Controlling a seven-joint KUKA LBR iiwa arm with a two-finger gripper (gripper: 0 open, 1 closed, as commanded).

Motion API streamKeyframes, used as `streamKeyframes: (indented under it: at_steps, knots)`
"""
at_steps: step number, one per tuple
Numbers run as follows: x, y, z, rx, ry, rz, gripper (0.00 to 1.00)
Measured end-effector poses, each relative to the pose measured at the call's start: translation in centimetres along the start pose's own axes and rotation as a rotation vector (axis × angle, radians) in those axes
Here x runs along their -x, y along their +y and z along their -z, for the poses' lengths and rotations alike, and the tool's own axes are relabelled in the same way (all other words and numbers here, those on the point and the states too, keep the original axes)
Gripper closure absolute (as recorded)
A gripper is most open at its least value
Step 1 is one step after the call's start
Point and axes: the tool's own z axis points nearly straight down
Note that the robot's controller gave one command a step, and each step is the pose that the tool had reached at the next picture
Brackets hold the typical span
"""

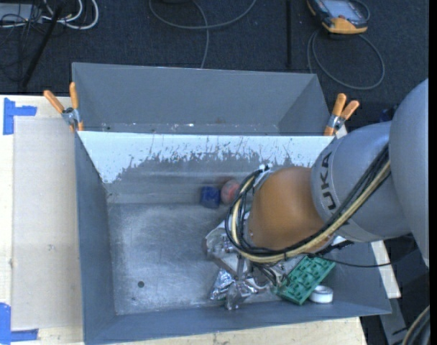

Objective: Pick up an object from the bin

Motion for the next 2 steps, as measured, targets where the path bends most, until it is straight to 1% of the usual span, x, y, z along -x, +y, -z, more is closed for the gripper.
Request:
streamKeyframes:
  at_steps: [1,2]
  knots:
    - [-0.5,0.0,-0.3,0.001,0.016,-0.003,1.00]
    - [-0.3,1.9,-1.0,-0.001,0.013,0.270,1.00]
